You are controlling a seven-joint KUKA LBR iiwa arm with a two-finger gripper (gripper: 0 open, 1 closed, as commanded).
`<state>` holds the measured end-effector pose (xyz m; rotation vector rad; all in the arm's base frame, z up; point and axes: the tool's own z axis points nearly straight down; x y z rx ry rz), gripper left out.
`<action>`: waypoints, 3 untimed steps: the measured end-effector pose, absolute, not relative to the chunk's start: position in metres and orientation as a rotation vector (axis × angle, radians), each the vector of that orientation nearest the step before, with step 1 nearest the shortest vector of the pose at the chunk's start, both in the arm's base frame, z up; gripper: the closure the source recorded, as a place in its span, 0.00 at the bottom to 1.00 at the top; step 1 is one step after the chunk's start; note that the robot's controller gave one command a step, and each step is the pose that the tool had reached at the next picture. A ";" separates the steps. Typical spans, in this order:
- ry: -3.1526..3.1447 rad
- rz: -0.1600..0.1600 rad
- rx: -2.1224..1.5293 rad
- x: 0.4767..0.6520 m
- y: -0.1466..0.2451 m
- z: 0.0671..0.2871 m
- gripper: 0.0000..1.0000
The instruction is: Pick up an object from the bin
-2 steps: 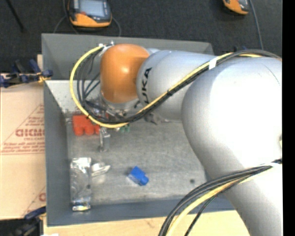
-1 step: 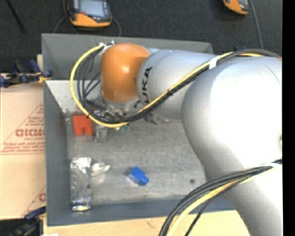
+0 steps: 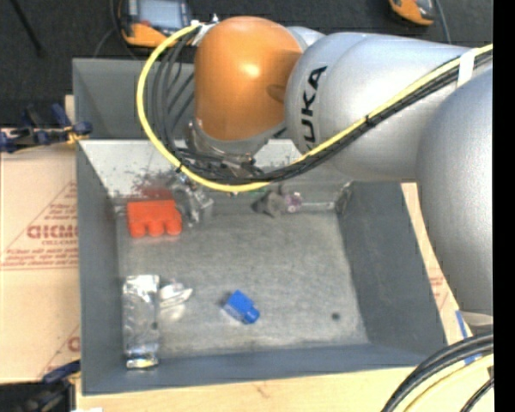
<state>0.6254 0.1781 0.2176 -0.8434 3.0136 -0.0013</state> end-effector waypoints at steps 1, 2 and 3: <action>3.021 0.002 -0.842 0.624 0.178 0.214 0.00; 3.025 0.003 -0.881 0.520 0.182 0.123 0.00; 2.900 -0.001 -1.201 0.559 0.172 0.071 0.00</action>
Offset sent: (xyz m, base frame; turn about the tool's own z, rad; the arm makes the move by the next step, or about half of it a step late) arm 0.0000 0.0000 0.0000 0.0000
